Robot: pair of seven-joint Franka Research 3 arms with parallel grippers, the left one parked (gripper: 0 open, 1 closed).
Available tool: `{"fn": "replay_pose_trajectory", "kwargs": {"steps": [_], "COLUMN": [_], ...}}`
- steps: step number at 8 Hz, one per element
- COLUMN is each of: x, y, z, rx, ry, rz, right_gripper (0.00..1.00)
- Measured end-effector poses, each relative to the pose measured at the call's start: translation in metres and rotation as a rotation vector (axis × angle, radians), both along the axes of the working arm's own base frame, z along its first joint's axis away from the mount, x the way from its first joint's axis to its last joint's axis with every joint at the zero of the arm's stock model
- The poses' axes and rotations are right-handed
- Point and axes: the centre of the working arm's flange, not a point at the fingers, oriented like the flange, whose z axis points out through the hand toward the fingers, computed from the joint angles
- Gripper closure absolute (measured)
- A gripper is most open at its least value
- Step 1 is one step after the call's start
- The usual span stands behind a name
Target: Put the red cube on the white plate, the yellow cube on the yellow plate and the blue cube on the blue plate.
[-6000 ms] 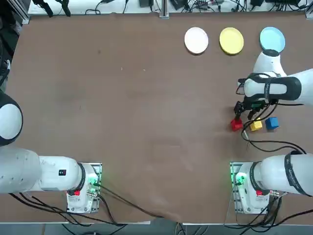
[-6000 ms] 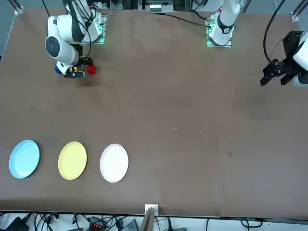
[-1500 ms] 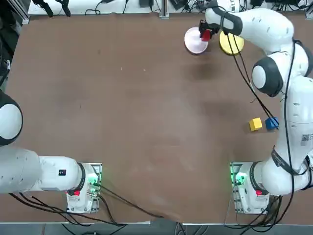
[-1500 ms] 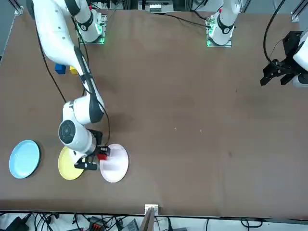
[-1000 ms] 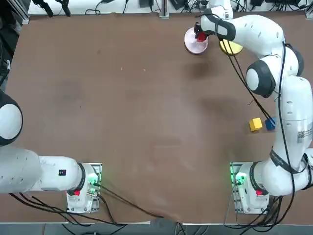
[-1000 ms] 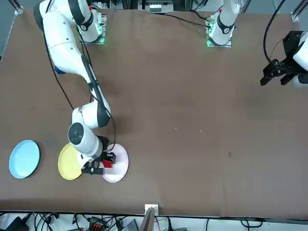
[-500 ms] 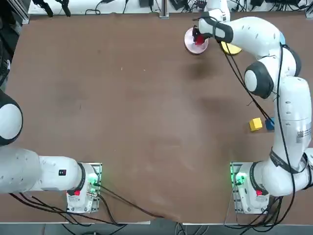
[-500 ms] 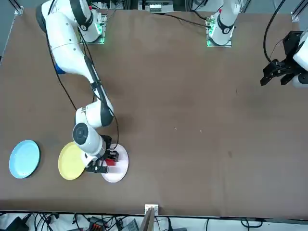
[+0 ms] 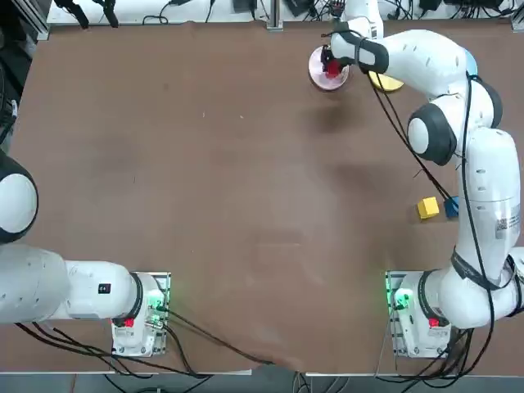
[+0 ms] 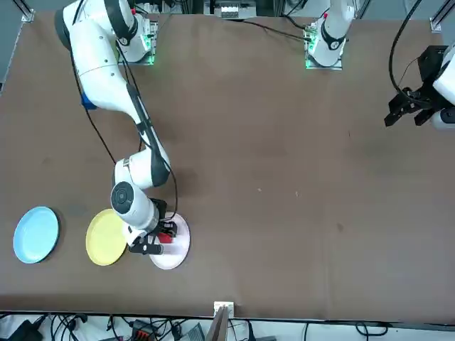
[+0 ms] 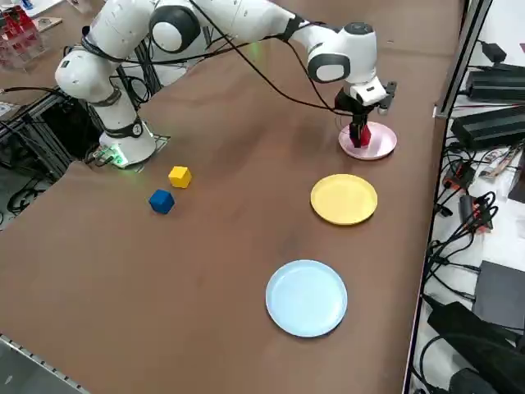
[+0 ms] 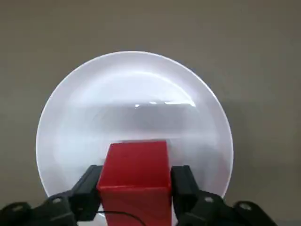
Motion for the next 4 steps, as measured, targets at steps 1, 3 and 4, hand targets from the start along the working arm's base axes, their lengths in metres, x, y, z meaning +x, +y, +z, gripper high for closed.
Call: {"fn": "replay_pose_trajectory", "kwargs": {"steps": [1, 3, 4], "x": [0.0013, 0.0038, 0.005], "y": [-0.0015, -0.0037, -0.0034], "z": [0.0013, 0.0049, 0.0101], "rx": [0.0, 0.0, 0.002], "ry": [-0.006, -0.014, -0.018], "rz": [-0.002, -0.006, -0.007], "right_gripper": [0.0, 0.0, 0.0]}}
